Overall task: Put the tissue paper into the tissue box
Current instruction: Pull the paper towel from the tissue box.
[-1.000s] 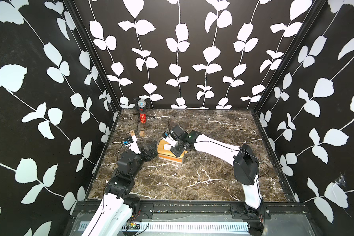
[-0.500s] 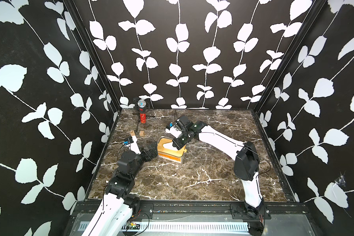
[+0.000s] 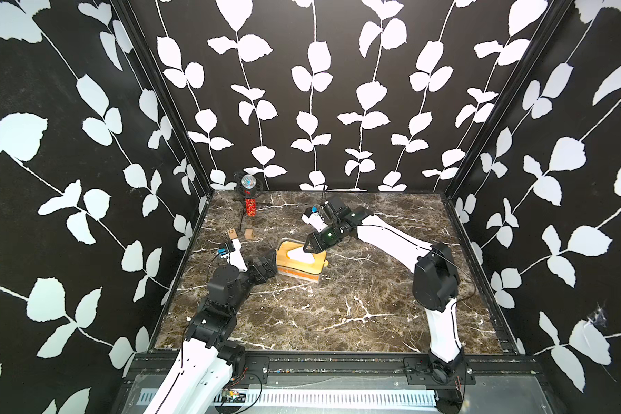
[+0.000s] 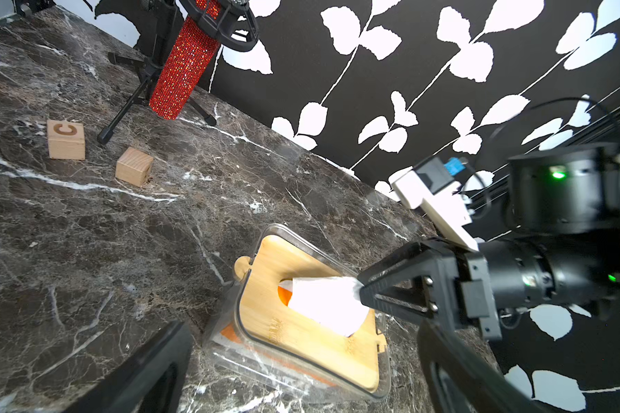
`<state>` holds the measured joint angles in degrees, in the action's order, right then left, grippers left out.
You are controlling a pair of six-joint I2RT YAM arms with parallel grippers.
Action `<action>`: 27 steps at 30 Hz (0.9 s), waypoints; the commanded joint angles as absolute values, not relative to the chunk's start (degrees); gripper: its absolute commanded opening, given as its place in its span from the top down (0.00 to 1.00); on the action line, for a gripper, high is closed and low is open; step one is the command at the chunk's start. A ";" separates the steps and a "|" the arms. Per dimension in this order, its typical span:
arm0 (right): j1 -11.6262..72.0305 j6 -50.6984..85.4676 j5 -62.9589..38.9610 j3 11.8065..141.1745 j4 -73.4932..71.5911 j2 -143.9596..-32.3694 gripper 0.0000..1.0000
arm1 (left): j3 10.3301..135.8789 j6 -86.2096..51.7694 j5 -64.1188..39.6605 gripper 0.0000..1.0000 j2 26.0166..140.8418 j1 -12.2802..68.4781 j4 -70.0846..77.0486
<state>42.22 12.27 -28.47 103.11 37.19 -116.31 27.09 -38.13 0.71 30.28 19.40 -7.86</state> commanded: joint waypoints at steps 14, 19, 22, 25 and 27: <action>53.23 -1.28 -2.31 105.04 39.71 -117.18 0.60 | 26.23 -37.66 2.03 0.01 28.14 19.07 -8.26; 53.70 -1.07 1.39 106.76 41.29 -119.97 0.66 | 26.13 -37.70 2.21 0.01 27.95 19.09 -8.35; 53.66 -0.79 2.63 107.85 41.92 -121.53 0.68 | 25.93 -37.70 2.28 0.01 27.99 19.07 -8.27; 53.56 -0.40 2.59 109.00 42.71 -123.09 0.72 | 25.92 -37.72 2.27 0.01 28.04 19.07 -8.26; 53.60 0.00 2.71 109.33 42.96 -123.81 0.75 | 25.91 -37.71 2.29 0.01 28.04 19.07 -8.18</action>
<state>53.25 -0.32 0.71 107.20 41.12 -121.95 26.70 -38.11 1.61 28.40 19.40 -7.92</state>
